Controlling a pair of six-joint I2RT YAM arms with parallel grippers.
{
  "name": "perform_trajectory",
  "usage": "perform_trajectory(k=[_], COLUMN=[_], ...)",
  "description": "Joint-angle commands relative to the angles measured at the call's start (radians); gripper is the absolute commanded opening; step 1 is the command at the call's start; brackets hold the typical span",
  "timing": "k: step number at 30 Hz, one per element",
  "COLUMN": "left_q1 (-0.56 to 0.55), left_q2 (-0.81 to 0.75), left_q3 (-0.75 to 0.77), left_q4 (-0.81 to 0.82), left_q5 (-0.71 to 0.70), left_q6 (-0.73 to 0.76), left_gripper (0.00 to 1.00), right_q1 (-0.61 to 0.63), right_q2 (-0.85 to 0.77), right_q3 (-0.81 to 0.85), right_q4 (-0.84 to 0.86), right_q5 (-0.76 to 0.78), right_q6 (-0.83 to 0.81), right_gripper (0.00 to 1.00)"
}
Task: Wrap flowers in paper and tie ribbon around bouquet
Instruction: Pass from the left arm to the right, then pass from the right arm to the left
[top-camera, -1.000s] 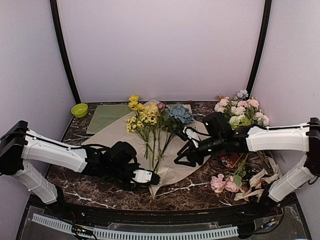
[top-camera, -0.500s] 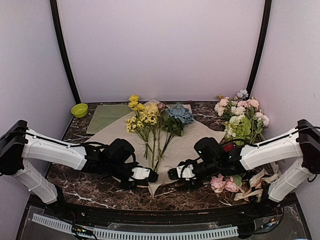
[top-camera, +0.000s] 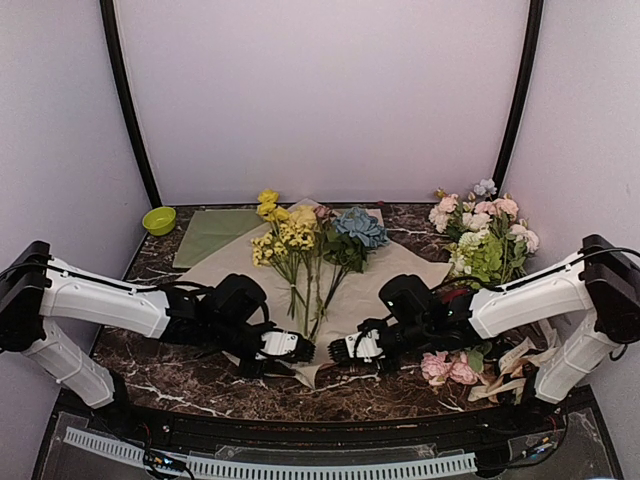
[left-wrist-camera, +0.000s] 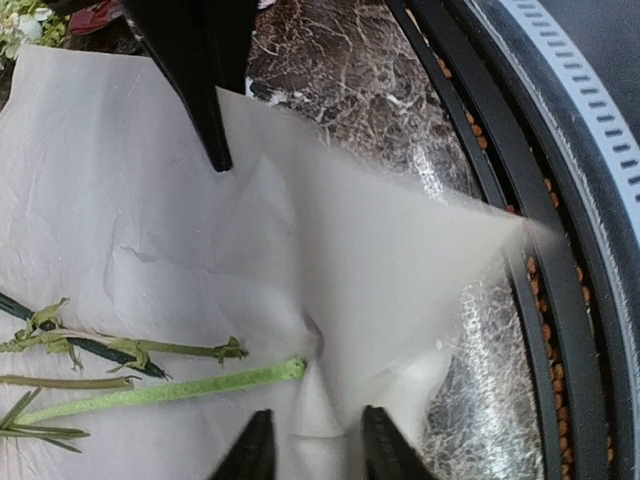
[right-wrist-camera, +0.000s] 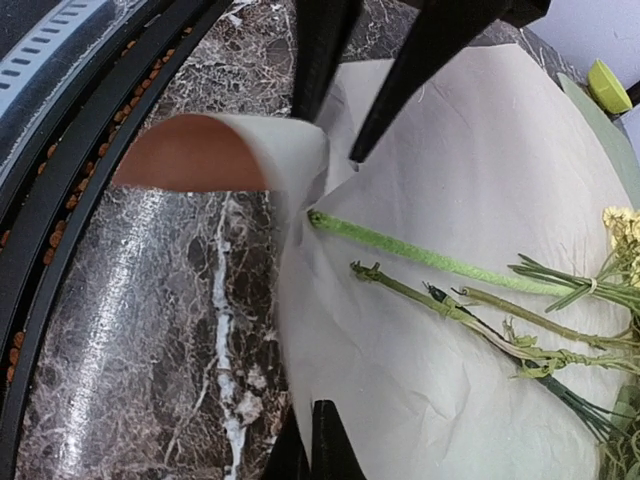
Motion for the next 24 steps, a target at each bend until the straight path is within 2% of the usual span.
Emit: perform_trajectory(k=[1,3,7,13,16,22,24], left_q1=[0.019,0.023,0.025,0.024,0.009,-0.150,-0.162], left_q2=[-0.057,-0.074,-0.124,-0.137,-0.114,-0.125,-0.114], left_q3=[0.055,0.065,0.033,-0.053,-0.073,-0.191,-0.221], left_q4=[-0.102,-0.151,-0.191,-0.102,0.012,0.281,0.349], left_q5=[0.062,0.057,0.023,-0.044,-0.119,-0.331,-0.393], left_q6=[-0.039,-0.045,-0.048,-0.038,-0.053,0.072,0.069], left_gripper=[0.53,0.70,0.81,0.83,0.84,0.84,0.83], right_q1=[-0.030,-0.050,-0.090,-0.139,-0.146,-0.147,-0.146], right_q2=[-0.018,-0.010,-0.002,0.022,0.020,-0.014,-0.019], right_q3=[0.028,0.044,0.054,0.074,0.076,0.036,0.032], right_q4=[-0.034,-0.040,-0.026,-0.020,-0.018,0.029,0.020], right_q5=[-0.057,-0.071,-0.102,-0.149,-0.161,-0.161,-0.157], right_q6=[0.097,0.172,0.297,0.440,0.499,0.538,0.538], right_gripper=[0.00,0.00,0.00,0.00,0.00,0.00,0.00])
